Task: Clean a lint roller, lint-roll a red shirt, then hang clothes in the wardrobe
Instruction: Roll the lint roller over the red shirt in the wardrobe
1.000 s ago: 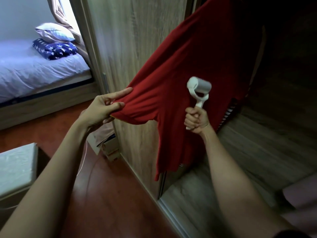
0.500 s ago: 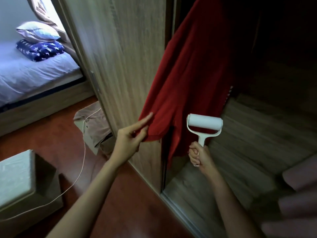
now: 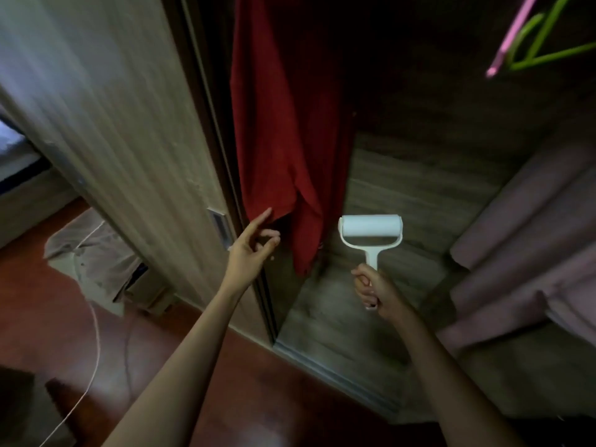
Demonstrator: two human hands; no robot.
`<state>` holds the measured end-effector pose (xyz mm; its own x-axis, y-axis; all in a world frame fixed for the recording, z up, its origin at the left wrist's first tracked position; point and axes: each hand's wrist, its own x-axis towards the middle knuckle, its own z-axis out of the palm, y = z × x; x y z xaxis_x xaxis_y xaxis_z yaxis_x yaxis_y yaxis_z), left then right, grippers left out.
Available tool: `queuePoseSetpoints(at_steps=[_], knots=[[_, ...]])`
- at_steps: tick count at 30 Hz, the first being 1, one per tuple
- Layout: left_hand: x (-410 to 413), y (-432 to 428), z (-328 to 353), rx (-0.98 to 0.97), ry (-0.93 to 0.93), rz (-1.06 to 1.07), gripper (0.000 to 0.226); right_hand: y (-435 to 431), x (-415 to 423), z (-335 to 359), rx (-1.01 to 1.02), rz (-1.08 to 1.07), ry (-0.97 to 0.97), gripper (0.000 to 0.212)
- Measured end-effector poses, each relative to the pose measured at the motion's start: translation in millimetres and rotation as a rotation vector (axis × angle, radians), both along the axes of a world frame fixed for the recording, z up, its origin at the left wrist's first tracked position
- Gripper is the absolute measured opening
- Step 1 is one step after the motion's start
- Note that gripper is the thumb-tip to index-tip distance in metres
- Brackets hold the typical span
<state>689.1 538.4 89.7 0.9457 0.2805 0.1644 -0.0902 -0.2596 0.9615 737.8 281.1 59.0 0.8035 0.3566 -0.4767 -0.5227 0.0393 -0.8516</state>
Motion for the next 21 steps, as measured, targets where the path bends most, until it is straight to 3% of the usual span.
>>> queuePoseSetpoints(at_steps=[4, 10, 21], knots=[[-9, -14, -4, 0.004, 0.066, -0.17, 0.054, -12, -31, -2, 0.012, -0.126, 0.007, 0.051], [-66, -47, -9, 0.086, 0.096, -0.428, 0.034, -38, -134, -18, 0.01, -0.39, 0.023, 0.043], [-264, -219, -13, 0.047, 0.14, -1.213, 0.025, -117, -471, -17, 0.036, -1.145, 0.081, 0.043]])
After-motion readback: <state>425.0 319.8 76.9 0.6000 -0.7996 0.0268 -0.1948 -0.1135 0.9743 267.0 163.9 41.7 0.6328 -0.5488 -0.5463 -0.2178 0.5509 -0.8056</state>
